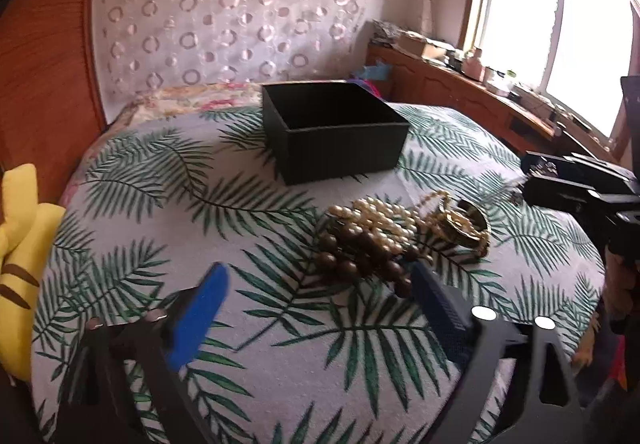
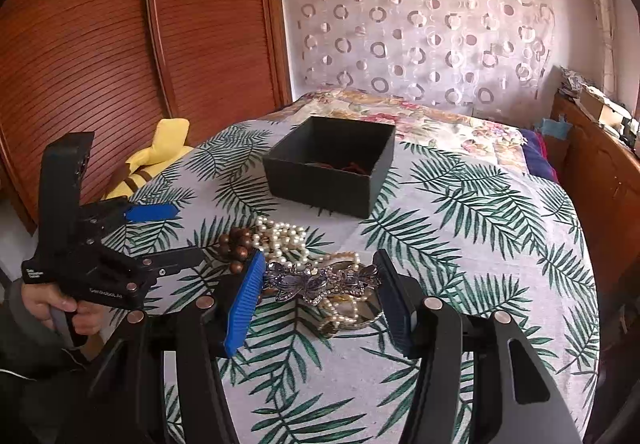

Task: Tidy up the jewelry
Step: 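Move both tools back over the jewelry pile, then grasp the brown wooden bead bracelet with the left tool while the right tool grasps the purple rhinestone clip, then lower the bead bracelet into the box with the left tool while the right tool drops the clip in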

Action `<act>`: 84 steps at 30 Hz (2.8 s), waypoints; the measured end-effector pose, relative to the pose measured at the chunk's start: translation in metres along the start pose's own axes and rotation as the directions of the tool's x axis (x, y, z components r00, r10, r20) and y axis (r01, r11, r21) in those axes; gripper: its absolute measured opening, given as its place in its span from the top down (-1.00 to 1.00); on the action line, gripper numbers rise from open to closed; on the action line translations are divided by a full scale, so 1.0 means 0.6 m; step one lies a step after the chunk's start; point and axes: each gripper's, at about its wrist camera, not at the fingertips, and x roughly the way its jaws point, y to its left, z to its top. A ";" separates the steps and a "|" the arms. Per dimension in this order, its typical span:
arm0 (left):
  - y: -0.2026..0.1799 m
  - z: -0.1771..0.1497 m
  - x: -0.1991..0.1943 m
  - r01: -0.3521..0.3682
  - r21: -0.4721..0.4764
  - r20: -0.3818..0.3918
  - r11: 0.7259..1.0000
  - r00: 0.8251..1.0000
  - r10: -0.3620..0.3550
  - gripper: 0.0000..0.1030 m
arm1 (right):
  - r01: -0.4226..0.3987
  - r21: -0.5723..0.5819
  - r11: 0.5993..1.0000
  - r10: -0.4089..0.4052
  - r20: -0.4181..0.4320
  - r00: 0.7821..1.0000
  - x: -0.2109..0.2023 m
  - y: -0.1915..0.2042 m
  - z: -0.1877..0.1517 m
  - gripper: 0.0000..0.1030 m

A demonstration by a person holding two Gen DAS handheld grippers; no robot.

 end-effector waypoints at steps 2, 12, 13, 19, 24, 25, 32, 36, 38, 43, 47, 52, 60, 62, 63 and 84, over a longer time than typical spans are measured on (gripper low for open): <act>-0.004 0.001 0.005 0.017 0.007 -0.009 1.000 1.000 -0.017 -0.35 | 0.005 0.001 1.000 -0.005 0.000 1.000 0.001 -0.004 0.000 -0.13; 0.020 0.021 0.048 0.002 -0.011 -0.093 1.000 0.996 -0.003 0.25 | 0.006 0.003 1.000 -0.006 0.011 1.000 0.003 -0.010 0.004 -0.13; 0.021 0.024 0.050 0.008 -0.006 -0.095 1.000 0.995 -0.009 0.25 | 0.005 0.002 1.000 -0.005 0.012 1.000 0.004 -0.010 0.005 -0.13; 0.016 0.034 0.076 0.057 -0.001 -0.149 0.998 0.987 -0.056 0.25 | 0.004 -0.002 1.000 -0.004 0.021 1.000 0.006 -0.009 0.013 -0.13; 0.005 0.031 0.070 0.108 -0.007 -0.141 0.994 0.984 -0.108 0.76 | 0.003 -0.005 1.000 -0.003 0.024 1.000 0.006 -0.010 0.017 -0.13; 0.002 0.031 0.067 0.103 0.003 -0.137 0.995 0.985 -0.102 0.76 | 0.002 -0.007 1.000 -0.002 0.024 1.000 0.007 -0.010 0.018 -0.13; -0.008 0.061 0.001 0.140 0.009 -0.034 0.990 0.990 -0.140 0.76 | -0.002 -0.018 1.000 0.003 0.039 0.999 0.006 -0.006 0.034 -0.13; -0.020 0.095 -0.037 0.141 0.040 0.028 0.989 0.989 -0.142 0.76 | -0.006 -0.037 0.999 0.008 0.058 0.998 0.000 0.001 0.052 -0.13; -0.026 0.111 -0.054 0.137 0.054 0.058 0.989 0.988 -0.140 0.76 | -0.006 -0.043 0.999 0.009 0.066 0.998 -0.001 0.004 0.059 -0.13; -0.026 0.152 -0.073 0.093 0.072 0.113 0.993 0.988 -0.101 0.76 | -0.007 -0.064 0.998 0.012 0.087 0.996 0.004 0.006 0.083 -0.13; -0.016 0.183 -0.061 0.065 0.073 0.128 0.995 0.989 -0.074 0.76 | -0.010 -0.073 0.997 0.017 0.097 0.995 0.014 0.002 0.105 -0.13; -0.001 0.216 -0.034 0.039 0.064 0.128 0.997 0.991 -0.047 0.76 | -0.028 -0.090 0.996 0.040 0.133 0.990 0.022 -0.006 0.140 -0.13; 0.020 0.268 0.018 0.009 0.041 0.111 0.999 0.994 -0.014 0.76 | -0.060 -0.095 0.994 0.075 0.169 0.983 0.053 -0.027 0.177 -0.13; 0.023 0.275 0.030 0.012 0.037 0.106 0.999 0.994 -0.016 0.76 | -0.076 -0.097 0.992 0.092 0.167 0.982 0.067 -0.032 0.181 -0.13; 0.024 0.277 0.037 0.010 0.034 0.102 0.999 0.995 -0.014 0.76 | -0.083 -0.099 0.992 0.099 0.165 0.981 0.071 -0.030 0.180 -0.13; 0.075 0.229 0.062 -0.037 -0.033 0.074 0.999 0.996 0.039 0.20 | -0.164 0.005 0.986 0.164 0.020 0.986 0.216 -0.060 0.188 -0.13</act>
